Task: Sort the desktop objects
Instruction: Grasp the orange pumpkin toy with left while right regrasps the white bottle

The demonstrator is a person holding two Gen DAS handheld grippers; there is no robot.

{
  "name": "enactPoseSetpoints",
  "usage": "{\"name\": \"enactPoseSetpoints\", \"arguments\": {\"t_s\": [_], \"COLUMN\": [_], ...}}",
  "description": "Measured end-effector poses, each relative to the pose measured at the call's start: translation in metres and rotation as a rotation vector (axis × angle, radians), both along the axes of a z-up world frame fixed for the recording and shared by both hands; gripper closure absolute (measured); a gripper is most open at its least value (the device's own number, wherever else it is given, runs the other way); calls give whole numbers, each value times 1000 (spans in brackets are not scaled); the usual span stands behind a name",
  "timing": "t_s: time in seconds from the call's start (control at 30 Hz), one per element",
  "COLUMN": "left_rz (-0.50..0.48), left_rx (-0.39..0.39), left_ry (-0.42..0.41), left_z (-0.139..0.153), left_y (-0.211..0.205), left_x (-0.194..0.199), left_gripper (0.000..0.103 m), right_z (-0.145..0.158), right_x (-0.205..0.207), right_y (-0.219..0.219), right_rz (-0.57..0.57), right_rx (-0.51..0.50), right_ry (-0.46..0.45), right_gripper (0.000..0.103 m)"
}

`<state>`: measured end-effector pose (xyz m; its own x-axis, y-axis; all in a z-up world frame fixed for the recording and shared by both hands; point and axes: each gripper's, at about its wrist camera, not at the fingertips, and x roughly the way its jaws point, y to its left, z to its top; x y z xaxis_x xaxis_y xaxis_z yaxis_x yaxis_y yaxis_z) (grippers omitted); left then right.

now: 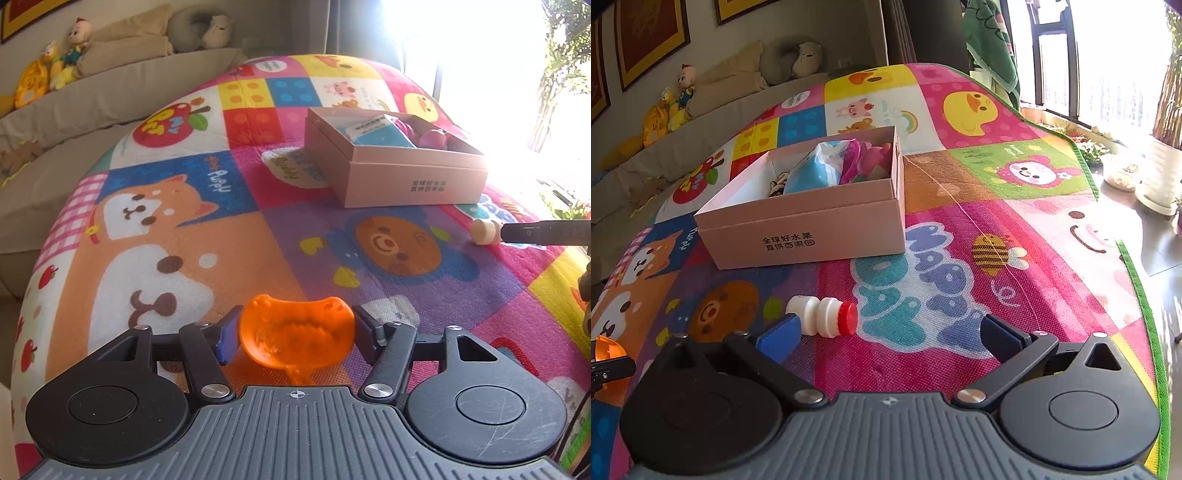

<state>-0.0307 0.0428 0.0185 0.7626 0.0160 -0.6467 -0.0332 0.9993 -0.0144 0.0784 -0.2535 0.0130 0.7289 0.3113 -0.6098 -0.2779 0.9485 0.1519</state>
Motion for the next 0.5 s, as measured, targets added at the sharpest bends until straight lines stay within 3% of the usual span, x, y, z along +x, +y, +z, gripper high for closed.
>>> {"name": "enactPoseSetpoints", "arguments": {"t_s": [0.2,0.3,0.43,0.47,0.5], "left_rz": [-10,-10,-7,-8,-15], "left_rx": [13,15,13,10,5], "left_ry": [2,1,3,4,3], "left_z": [-1,-1,0,1,3], "left_y": [-4,-4,-3,-3,-2], "left_x": [0,0,0,1,3], "left_gripper": [37,37,37,37,37], "right_z": [6,6,1,2,5], "right_x": [-15,-7,7,7,8], "right_y": [31,46,56,57,57], "right_rz": [113,139,118,130,145], "right_rx": [-114,-108,-141,-144,-137], "right_ry": [-79,-36,9,14,25], "right_gripper": [2,13,38,54,56]}}
